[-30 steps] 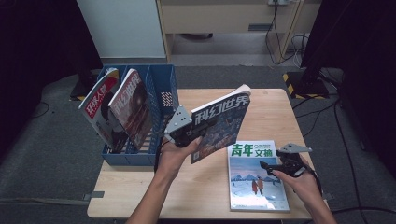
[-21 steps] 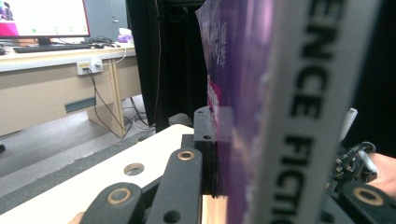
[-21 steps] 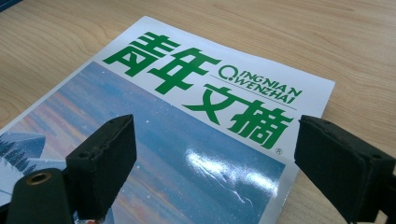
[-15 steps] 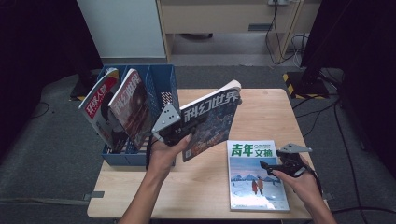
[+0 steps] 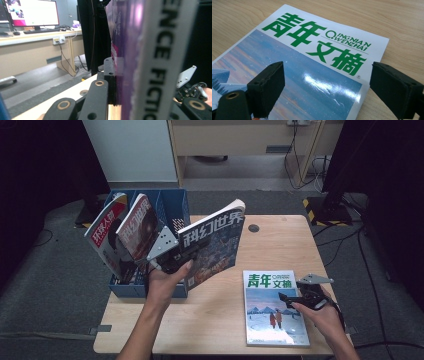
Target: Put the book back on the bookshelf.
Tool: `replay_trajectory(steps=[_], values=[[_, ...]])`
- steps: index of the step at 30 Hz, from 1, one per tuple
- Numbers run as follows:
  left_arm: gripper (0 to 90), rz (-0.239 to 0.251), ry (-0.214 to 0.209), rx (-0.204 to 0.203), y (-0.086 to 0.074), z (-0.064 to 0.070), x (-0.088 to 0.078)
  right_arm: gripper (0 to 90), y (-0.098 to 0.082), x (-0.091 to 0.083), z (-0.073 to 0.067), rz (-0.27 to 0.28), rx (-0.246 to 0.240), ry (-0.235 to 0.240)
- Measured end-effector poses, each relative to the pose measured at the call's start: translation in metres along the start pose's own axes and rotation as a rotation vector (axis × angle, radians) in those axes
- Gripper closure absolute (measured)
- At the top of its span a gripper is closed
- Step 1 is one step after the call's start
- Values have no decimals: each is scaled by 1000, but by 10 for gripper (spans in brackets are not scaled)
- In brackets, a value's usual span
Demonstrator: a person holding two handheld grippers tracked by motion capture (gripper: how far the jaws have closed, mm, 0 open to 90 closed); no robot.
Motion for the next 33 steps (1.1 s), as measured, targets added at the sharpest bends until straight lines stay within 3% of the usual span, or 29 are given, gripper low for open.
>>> replay_trajectory(steps=[10, 21, 33], values=[[825, 11, 39, 20, 15, -11, -18, 131, 0, -1, 2, 1, 4, -8], [825, 27, 109, 6, 18, -29, -42, 131, -2, -1, 6, 3, 32, -19], [825, 37, 162, -15, 15, -47, -62, 134, -4, 0, 6, -5, 27, -21]])
Point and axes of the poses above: each handheld gripper's, and its own axes: x roughly forward along the jaws, y roughly out of its top, z roughly to its right, the point moved 3 cm from there along x, roughly forward along the jaws, and after that the axes turned 3 degrees about z, right-handed, at the moved point
